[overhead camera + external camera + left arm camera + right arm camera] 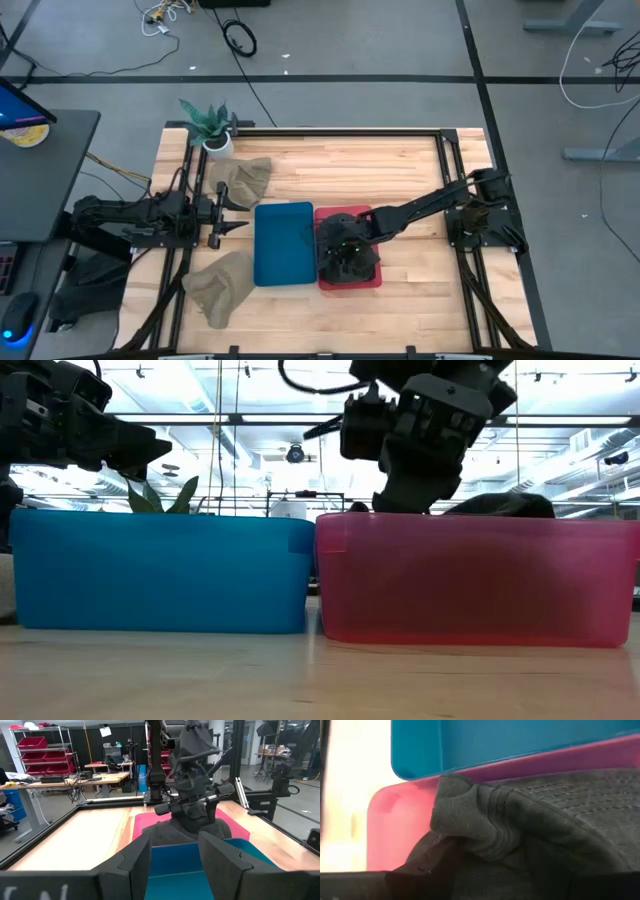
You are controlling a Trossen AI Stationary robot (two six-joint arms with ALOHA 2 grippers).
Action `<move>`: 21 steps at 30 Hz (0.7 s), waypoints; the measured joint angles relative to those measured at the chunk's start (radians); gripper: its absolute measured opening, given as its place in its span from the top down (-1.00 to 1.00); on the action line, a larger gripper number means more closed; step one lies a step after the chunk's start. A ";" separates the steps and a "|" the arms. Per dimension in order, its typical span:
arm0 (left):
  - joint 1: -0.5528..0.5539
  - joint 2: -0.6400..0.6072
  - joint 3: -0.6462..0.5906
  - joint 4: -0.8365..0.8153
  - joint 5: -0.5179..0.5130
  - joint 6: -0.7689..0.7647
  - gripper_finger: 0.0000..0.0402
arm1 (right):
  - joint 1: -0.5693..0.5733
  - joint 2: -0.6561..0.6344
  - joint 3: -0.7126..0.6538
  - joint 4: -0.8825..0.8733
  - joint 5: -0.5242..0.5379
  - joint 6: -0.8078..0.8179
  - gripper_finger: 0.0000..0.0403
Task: Pick & Place hat
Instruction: Put the black cap into the pink bin
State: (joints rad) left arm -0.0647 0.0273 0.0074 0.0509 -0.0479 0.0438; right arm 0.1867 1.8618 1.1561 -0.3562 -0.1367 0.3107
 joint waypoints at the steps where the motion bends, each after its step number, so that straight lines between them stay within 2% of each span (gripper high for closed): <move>1: 0.000 0.000 0.000 -0.001 0.000 0.000 0.15 | -0.008 0.008 0.000 -0.009 -0.025 0.009 -0.11; 6: 0.000 0.000 0.000 -0.003 0.000 0.000 0.15 | -0.030 -0.004 -0.001 -0.023 -0.110 0.021 -0.11; 14: 0.000 0.001 0.000 -0.003 0.000 0.000 0.15 | -0.022 -0.132 -0.012 -0.040 -0.115 0.030 -0.11; 19: 0.000 0.001 0.000 -0.003 0.000 0.000 0.15 | 0.015 -0.212 -0.011 -0.031 0.028 0.029 -0.11; 21: 0.000 0.001 0.000 -0.003 0.000 0.000 0.15 | 0.030 -0.242 -0.011 -0.064 0.041 0.035 -0.11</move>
State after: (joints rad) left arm -0.0647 0.0280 0.0072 0.0483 -0.0479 0.0437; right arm 0.2165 1.6203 1.1454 -0.4204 -0.0953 0.3455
